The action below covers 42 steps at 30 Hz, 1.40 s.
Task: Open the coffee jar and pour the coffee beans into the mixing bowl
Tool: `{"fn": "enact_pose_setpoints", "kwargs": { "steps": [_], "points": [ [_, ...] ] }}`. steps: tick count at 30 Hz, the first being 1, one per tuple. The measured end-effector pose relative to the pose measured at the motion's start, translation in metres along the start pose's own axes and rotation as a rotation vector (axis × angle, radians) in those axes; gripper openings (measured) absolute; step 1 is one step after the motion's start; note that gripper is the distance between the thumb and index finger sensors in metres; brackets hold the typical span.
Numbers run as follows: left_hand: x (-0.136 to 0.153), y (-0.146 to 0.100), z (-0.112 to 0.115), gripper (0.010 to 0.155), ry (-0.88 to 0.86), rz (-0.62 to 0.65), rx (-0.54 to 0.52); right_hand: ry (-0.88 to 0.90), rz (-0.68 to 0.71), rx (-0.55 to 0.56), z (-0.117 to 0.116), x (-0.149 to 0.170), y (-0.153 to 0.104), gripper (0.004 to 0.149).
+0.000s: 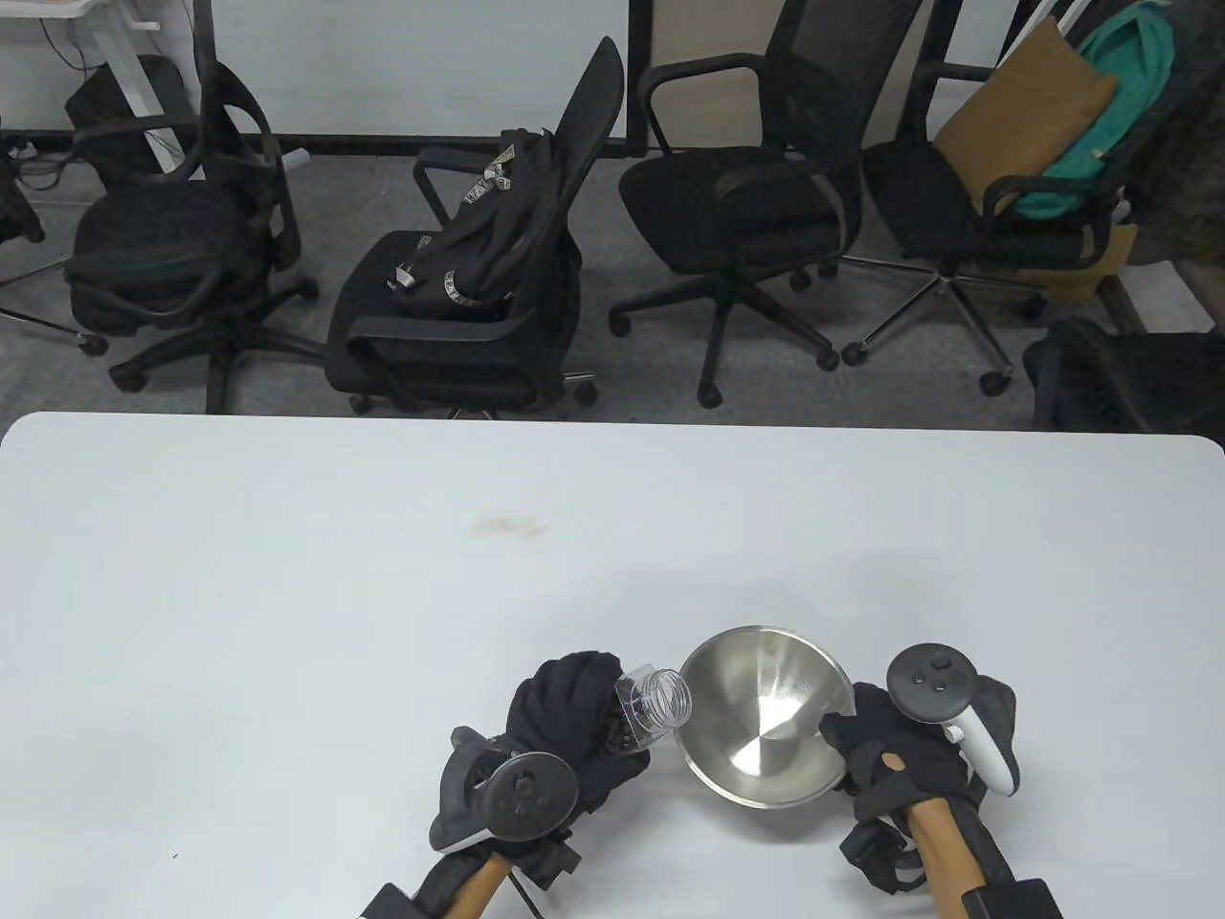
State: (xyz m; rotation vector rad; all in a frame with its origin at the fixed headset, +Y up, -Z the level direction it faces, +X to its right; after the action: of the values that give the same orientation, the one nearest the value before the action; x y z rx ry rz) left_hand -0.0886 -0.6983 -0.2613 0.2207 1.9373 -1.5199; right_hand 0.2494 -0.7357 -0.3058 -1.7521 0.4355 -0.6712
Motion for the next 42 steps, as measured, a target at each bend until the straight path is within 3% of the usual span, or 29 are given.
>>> {"fn": "enact_pose_setpoints", "kwargs": {
  "steps": [6,25,42],
  "points": [
    [-0.010,-0.001,0.007,0.091,0.191,0.011,0.003,-0.012,0.005,-0.013,-0.002,0.000,-0.001,0.039],
    [-0.026,0.005,0.031,0.089,0.470,0.071,0.042,0.003,0.046,-0.055,-0.006,0.001,-0.001,0.039],
    [-0.045,0.005,0.034,0.088,0.774,0.182,0.000,0.011,0.060,-0.089,-0.010,0.001,0.000,0.038]
  ]
}}
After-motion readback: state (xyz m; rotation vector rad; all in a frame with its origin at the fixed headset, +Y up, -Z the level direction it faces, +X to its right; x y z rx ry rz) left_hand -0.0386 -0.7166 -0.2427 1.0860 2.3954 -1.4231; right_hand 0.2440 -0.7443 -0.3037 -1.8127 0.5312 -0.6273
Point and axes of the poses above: the tracker on the back of each hand, its own x axis roughly to the little-finger side, its own y axis roughly from the wrist to the fingertips, z = x × y, the point moved 1 cm from there along y, roughly from the wrist to the fingertips, and after that the axes turned 5 degrees about x, right-handed, at the moved point
